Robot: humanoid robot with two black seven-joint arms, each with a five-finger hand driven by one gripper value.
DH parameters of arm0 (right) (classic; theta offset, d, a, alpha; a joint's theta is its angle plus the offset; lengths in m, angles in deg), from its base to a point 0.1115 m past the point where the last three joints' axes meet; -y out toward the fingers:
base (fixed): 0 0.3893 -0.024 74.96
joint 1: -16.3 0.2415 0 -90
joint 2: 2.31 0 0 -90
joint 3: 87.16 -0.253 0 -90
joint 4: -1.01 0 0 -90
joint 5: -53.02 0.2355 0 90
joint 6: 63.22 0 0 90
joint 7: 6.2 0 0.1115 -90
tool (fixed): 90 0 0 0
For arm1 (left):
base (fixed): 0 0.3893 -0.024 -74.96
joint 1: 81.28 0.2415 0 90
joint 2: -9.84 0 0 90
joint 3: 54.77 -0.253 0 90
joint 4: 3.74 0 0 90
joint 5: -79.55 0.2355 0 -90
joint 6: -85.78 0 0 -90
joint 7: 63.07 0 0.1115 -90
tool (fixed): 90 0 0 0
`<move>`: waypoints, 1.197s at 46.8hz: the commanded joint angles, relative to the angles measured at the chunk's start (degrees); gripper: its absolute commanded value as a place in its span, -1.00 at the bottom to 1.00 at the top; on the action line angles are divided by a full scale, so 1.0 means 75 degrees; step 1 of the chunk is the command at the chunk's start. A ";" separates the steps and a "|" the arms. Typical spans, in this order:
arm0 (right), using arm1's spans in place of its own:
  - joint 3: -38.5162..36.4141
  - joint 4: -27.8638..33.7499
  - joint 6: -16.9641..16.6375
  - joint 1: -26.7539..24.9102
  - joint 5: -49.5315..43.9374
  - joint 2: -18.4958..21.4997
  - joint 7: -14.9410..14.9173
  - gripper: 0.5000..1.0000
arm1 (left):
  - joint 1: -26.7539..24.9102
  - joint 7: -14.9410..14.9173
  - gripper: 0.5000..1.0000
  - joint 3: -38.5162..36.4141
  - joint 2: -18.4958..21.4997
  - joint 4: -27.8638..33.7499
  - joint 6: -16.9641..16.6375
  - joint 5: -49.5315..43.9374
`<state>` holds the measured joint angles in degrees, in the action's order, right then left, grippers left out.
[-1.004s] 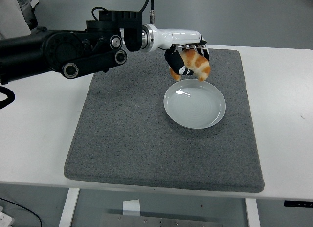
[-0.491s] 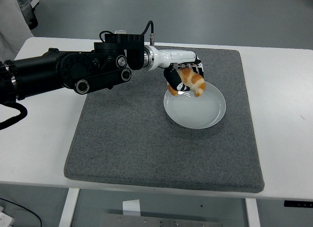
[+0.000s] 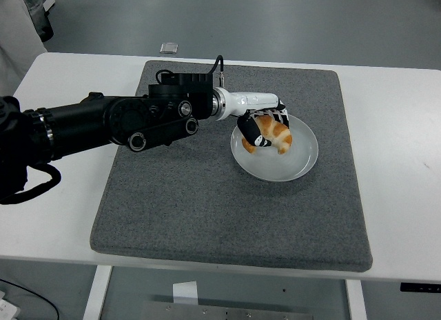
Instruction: Place the bread on the plate
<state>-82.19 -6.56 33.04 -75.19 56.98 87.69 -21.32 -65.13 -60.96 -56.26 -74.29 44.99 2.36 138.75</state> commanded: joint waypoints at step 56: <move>0.0006 0.0002 0.0010 -0.0001 0.0000 0.0000 0.0000 0.73 | 0.0342 0.0000 -0.61 -0.0012 -0.0408 -0.0438 -0.0303 0.0076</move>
<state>-82.18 -6.54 33.04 -75.19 56.97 87.69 -21.32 -62.48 -60.96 -56.51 -77.35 41.66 0.07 139.40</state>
